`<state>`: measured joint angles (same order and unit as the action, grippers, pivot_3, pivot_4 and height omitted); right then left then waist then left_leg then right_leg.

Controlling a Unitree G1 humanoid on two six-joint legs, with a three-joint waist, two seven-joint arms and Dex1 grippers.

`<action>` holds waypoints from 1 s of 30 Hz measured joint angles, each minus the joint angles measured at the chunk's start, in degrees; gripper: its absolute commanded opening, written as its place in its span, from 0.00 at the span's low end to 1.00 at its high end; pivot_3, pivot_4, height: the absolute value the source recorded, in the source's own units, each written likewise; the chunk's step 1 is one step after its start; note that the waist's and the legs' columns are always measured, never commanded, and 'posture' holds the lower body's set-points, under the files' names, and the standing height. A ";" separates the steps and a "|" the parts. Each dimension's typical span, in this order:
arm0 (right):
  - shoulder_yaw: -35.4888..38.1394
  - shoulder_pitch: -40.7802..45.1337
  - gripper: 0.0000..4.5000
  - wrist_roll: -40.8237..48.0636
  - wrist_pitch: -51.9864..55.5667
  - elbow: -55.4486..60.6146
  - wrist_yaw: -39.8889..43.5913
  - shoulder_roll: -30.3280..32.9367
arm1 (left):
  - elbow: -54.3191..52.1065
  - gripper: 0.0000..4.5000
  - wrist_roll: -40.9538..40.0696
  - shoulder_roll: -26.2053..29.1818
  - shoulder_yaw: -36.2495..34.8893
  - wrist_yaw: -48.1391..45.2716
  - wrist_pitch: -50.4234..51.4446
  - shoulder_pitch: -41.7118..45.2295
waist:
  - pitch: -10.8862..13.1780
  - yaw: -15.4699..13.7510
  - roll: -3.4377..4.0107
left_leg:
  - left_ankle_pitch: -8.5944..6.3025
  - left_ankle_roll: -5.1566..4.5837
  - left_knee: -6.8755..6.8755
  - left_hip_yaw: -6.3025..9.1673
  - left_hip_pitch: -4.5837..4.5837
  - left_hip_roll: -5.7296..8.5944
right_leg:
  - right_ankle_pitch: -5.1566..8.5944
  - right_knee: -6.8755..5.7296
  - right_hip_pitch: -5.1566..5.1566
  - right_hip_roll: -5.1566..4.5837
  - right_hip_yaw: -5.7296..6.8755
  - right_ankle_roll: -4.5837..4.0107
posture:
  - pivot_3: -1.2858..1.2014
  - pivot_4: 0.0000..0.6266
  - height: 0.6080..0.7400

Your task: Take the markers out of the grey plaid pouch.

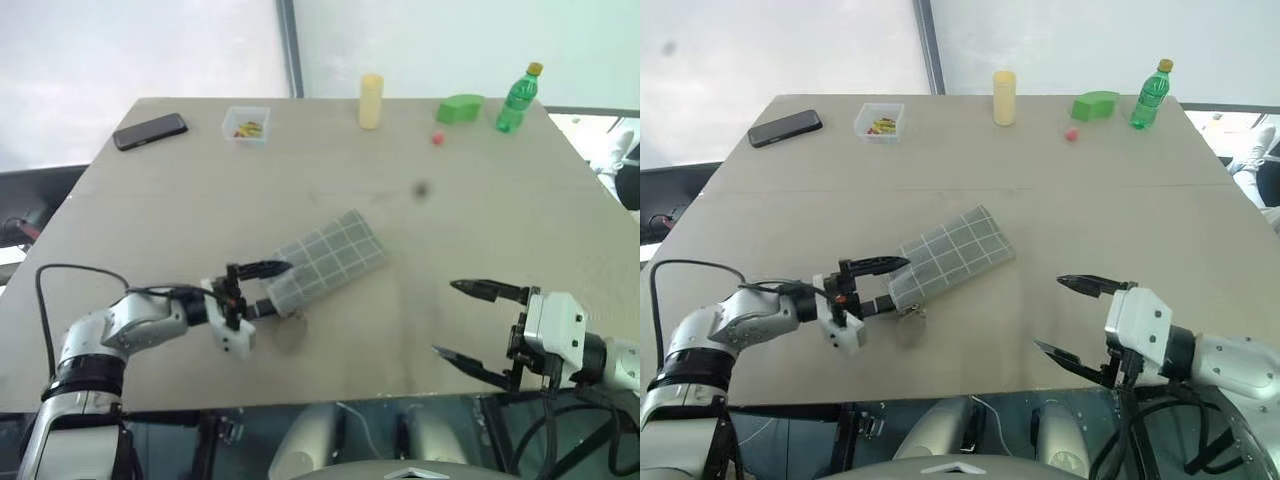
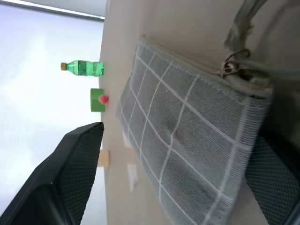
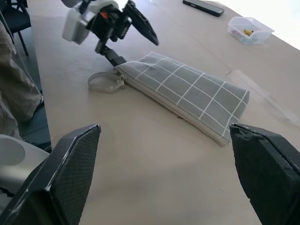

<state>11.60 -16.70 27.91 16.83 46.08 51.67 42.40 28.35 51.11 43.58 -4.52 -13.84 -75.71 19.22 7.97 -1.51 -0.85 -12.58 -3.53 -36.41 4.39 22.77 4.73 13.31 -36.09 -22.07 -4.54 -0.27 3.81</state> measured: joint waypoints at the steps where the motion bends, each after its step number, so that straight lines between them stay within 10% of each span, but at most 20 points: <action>1: -0.01 0.07 0.99 -0.11 -0.07 -0.02 -0.12 0.00 | -0.96 1.00 0.58 0.04 0.30 0.99 0.83 -0.43 | 0.00 0.06 0.00 | 0.00 0.00 0.00 0.00 0.00 0.00 | -0.07 0.00 -0.01 0.01 -0.01 -0.11 | 0.52 0.24 1.00; 6: -0.59 1.18 1.00 -0.66 -0.83 -1.15 -0.72 -0.11 | -3.24 0.82 2.91 1.93 3.20 8.25 4.33 -2.71 | 0.01 0.38 0.02 | 0.00 0.00 0.10 0.00 0.01 0.00 | -0.12 0.09 -0.05 0.02 -0.01 -0.20 | 0.52 0.24 1.00; 14: -2.55 3.80 1.00 -1.12 -0.47 -1.91 -2.24 -0.47 | -3.68 0.01 2.91 4.75 7.85 14.61 6.71 -3.05 | 0.01 0.44 0.06 | -0.01 0.00 0.10 0.01 0.00 0.00 | -0.11 0.08 -0.03 -0.02 -0.01 -0.19 | 0.52 0.24 1.00; 21: -7.09 10.39 1.00 -2.59 15.98 2.53 -14.17 -0.39 | -3.12 0.01 -9.16 4.03 11.61 7.78 13.31 -1.35 | 0.04 0.27 0.15 | 0.00 0.00 0.08 0.07 0.12 0.00 | -0.12 0.08 -0.08 -0.03 0.09 -0.20 | 0.52 0.24 1.00; 30: -8.89 33.35 1.00 22.57 43.16 -7.69 -29.98 -16.92 | -7.01 0.01 -28.27 -5.37 12.50 -4.99 30.22 8.78 | 0.20 0.99 -0.12 | 0.12 -0.28 0.16 0.09 0.28 0.10 | -0.15 0.12 -0.30 -0.02 0.00 -0.24 | 0.52 0.24 1.00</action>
<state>2.71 16.65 50.48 59.99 38.39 21.69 25.49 21.34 22.84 38.22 7.98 -18.83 -45.49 28.00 8.17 -0.52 -0.96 -12.47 -3.81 -36.25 4.48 23.05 4.82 13.17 -35.97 -22.37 -4.56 -0.27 3.57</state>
